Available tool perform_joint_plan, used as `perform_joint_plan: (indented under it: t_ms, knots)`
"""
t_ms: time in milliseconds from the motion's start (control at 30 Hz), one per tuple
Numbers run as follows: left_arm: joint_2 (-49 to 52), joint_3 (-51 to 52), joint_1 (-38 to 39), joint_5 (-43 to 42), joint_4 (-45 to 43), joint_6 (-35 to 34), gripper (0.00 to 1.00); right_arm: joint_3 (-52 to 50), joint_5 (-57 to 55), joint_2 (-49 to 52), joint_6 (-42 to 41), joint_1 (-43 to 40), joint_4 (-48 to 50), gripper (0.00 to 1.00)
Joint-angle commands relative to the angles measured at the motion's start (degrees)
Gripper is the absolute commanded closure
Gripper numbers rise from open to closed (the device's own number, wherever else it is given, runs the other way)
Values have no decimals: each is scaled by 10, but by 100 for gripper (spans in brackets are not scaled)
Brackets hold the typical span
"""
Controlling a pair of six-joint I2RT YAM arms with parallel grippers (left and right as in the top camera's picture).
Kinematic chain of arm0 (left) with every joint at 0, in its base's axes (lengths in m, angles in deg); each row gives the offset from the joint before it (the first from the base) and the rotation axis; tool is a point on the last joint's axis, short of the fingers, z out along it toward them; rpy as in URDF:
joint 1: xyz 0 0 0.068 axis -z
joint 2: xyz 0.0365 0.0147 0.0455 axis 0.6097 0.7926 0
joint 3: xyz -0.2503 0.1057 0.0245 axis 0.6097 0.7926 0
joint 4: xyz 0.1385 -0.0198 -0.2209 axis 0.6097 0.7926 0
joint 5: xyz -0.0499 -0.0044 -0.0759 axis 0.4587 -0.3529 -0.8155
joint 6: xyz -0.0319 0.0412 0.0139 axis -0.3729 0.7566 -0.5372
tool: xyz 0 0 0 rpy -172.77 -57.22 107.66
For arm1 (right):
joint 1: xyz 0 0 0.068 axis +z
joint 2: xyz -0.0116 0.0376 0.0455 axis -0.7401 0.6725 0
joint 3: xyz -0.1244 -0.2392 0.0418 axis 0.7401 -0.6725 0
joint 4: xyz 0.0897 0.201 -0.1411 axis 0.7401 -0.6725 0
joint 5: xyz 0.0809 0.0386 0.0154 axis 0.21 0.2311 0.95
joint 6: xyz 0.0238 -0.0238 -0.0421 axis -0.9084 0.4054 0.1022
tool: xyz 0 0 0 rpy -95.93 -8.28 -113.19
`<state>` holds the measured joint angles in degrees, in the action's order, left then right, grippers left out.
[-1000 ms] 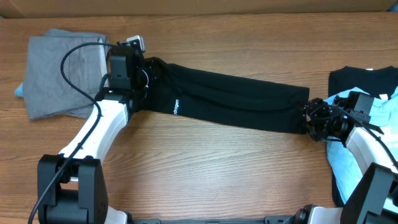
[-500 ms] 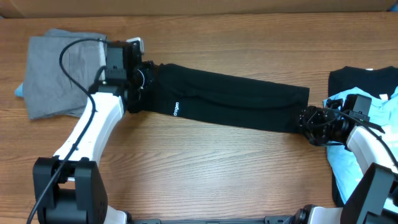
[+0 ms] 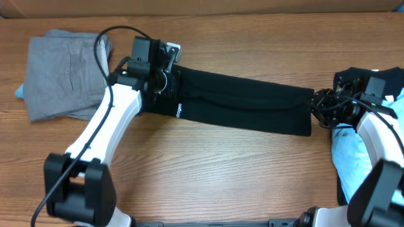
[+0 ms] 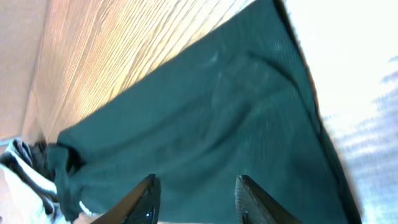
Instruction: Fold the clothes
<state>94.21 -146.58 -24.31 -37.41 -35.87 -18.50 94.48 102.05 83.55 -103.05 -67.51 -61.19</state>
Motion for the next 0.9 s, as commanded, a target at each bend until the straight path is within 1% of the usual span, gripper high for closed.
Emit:
perform_joint_plan:
  t_ms: [0,100,233,300,367,400,433,467,500,533,567,633,700,733,767,867]
  knots:
    - [53,-10,0,-67,-7,16,65,9,20,46,-21,12,40,52]
    - [90,-10,2,-102,-15,16,59,9,46,71,-21,23,79,51]
    - [120,-10,14,-114,-15,10,50,9,40,75,-21,39,90,50]
    - [130,-10,22,-113,-10,9,48,9,34,75,-21,47,89,50]
    - [140,-10,29,-105,-12,10,50,9,28,75,-21,54,87,50]
    - [146,-10,33,-92,-17,7,53,9,25,75,-21,57,86,50]
    - [151,-10,35,-79,-24,7,60,9,23,75,-21,60,85,50]
    - [154,-10,37,-67,-32,5,69,9,23,75,-21,62,86,50]
    - [156,-10,37,-53,-43,-1,82,9,23,75,-21,63,86,51]
    - [158,-10,37,-42,-57,-10,92,9,23,75,-21,63,86,51]
    - [158,-10,37,-33,-75,-20,96,9,23,75,-21,63,85,51]
    - [158,-11,35,-33,-116,-40,96,9,21,75,-21,63,86,51]
    - [158,-16,34,-33,-148,-69,96,9,19,75,-21,63,88,51]
    - [158,-21,34,-34,-153,-78,94,9,19,75,-21,63,89,51]
    - [158,-26,34,-36,-153,-83,85,9,13,75,-21,63,90,51]
    - [158,-38,34,-35,-135,-87,67,9,-24,75,-21,63,96,50]
